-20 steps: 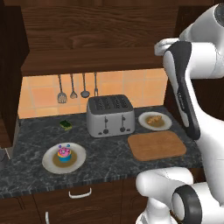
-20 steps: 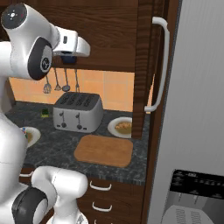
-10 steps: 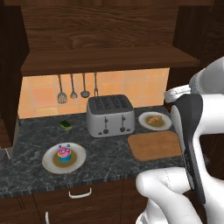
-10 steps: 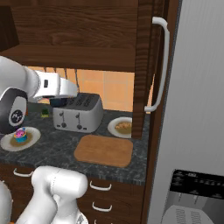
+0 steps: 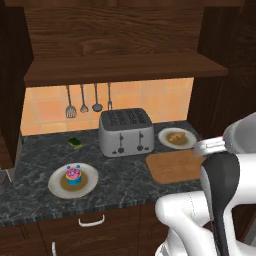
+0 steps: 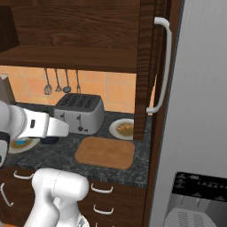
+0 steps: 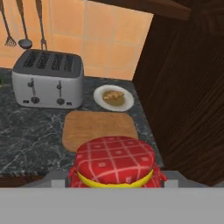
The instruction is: From the different types of pastries on the counter, select a croissant and place it on the cutting board. Then retrieve a jar of jam from the cabinet and place it alongside the croissant on the cutting board.
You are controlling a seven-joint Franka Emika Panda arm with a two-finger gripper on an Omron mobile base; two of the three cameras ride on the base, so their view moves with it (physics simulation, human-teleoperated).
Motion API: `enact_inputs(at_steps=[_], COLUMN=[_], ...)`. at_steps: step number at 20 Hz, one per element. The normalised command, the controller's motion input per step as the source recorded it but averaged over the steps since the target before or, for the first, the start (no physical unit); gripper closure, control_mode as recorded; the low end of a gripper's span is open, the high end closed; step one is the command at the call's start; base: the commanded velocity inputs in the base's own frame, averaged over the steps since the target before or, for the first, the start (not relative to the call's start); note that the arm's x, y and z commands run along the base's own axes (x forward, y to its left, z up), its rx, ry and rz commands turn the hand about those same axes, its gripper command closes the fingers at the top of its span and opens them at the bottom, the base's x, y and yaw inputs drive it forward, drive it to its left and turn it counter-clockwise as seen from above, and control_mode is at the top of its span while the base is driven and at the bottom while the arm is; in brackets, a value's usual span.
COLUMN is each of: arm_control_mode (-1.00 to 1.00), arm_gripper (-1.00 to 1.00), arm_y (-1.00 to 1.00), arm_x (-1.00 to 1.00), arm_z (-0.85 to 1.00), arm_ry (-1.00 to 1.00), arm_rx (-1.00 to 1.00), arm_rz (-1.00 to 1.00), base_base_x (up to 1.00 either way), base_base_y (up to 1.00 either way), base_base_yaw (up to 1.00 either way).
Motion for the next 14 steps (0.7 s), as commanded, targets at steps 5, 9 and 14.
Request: enact_inputs(at_steps=[5,9,14], arm_control_mode=[-1.0,-1.0,-1.0], arm_gripper=[1.0,1.0,1.0], arm_y=[0.22,0.04,0.0], arm_x=[0.21,0.35,0.0], arm_z=[-0.6,-1.0,-0.99], arm_ry=[0.05,-0.15,-0.16], arm_rx=[0.01,-0.13,-0.04], arm_rz=[-0.09,-0.03,0.0], base_base_x=[0.0,0.0,0.0], base_base_y=[0.0,0.0,0.0], base_base_yaw=[0.0,0.0,0.0])
